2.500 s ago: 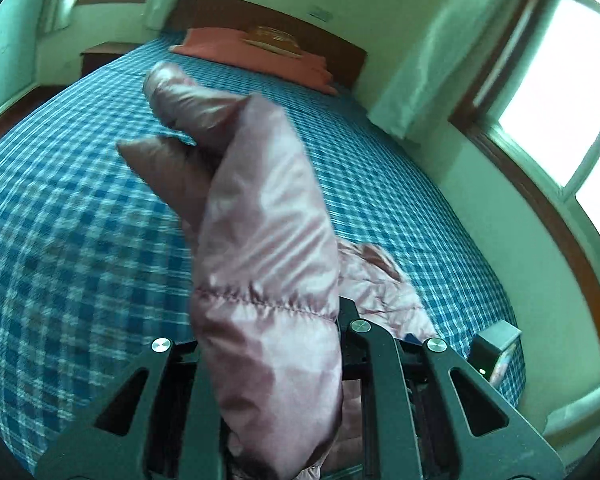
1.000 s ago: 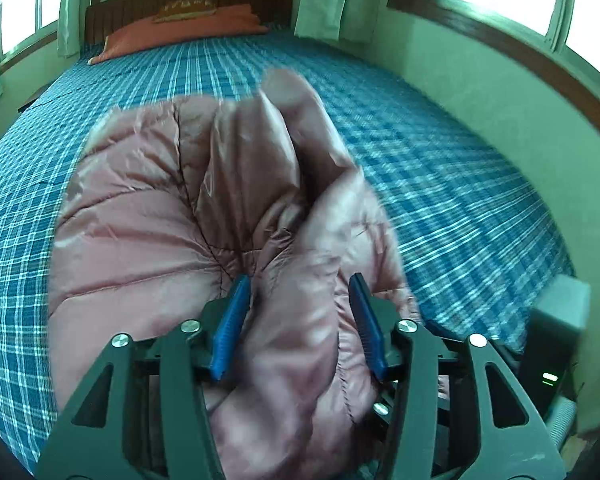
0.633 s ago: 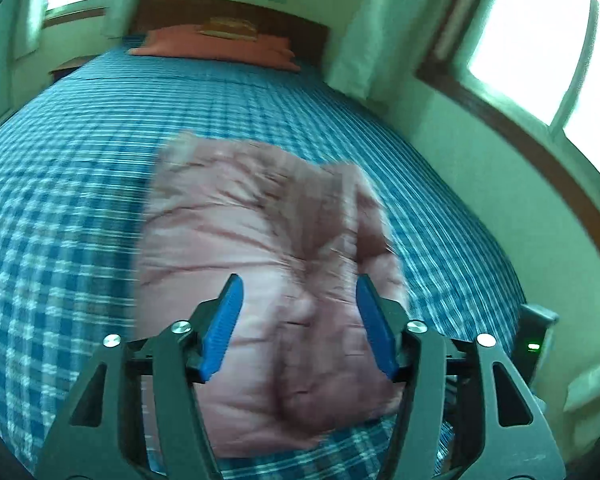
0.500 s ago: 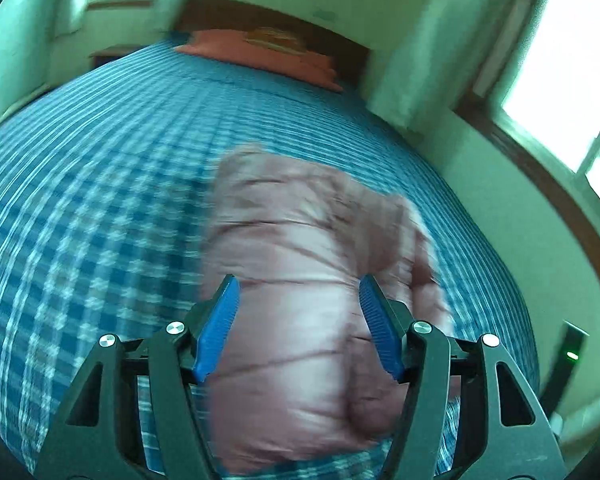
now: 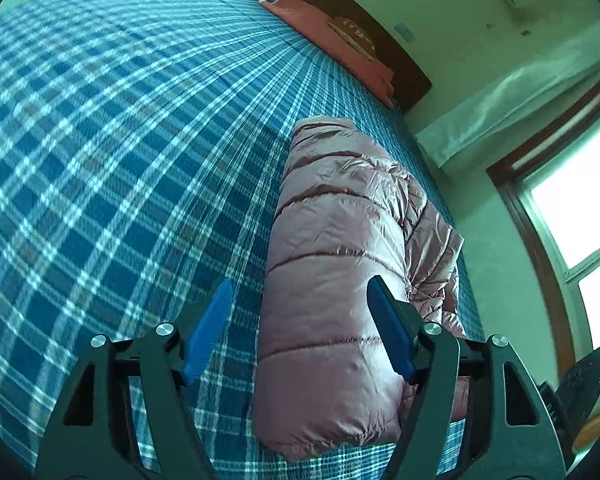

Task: Fold large clothes

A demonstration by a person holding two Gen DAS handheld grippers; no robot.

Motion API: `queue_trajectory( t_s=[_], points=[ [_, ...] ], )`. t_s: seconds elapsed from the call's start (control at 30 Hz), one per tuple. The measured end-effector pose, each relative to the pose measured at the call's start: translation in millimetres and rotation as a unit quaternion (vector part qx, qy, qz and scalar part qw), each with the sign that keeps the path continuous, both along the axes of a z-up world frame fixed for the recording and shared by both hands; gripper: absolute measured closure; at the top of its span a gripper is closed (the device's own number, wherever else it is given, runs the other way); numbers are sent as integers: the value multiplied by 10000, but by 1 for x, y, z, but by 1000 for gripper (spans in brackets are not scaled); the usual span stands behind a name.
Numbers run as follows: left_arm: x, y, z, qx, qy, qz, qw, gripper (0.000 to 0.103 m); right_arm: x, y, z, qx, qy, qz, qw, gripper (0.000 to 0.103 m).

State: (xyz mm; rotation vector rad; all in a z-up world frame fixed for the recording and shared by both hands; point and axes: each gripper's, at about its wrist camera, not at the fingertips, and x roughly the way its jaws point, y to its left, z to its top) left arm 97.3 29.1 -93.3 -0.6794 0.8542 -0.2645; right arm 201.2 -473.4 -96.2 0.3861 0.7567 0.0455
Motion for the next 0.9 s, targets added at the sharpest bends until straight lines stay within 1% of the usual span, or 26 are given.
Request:
queue_trajectory(
  t_s=[0.17,0.3,0.4,0.5,0.57,0.6,0.63,0.67,0.7,0.77,0.8,0.9],
  points=[
    [-9,-4,-13,-142,19,87,9999,33,5,6,-14,154,231,76,9996,28],
    [-10,-10,-19,-125,61,-32,9999,33,-3,10,-7,147,116,86,9998,28],
    [-9,-12,-23,-159,114,-21,9998,33,-4,15,-3,80,60,148,9998,28],
    [-10,-13,-24,-196,153,-18,9997,33,1,18,-7,-51,135,129,9998,28],
    [-10,-13,-24,-214,158,-17,9996,33,4,17,-13,13,184,104,9998,29],
    [-10,-13,-25,-234,162,-7,9996,33,4,15,-16,27,155,43,9999,31],
    [-10,-14,-25,-263,174,-2,9995,33,4,13,-17,13,155,8,9999,38],
    [-10,-14,-25,-318,188,2,9993,33,5,12,-19,24,192,4,9998,58],
    [-11,-14,-24,-359,190,5,9992,33,6,8,-22,106,211,14,9997,67],
    [-12,-16,-23,-433,157,-12,9989,33,4,1,-24,171,235,10,9996,81],
    [-13,-18,-22,-426,132,-36,9990,33,2,-4,-26,212,198,-45,9996,85],
    [-18,-25,-21,-308,34,-121,9994,31,-7,-23,-34,296,143,-253,9991,88]
  ],
)
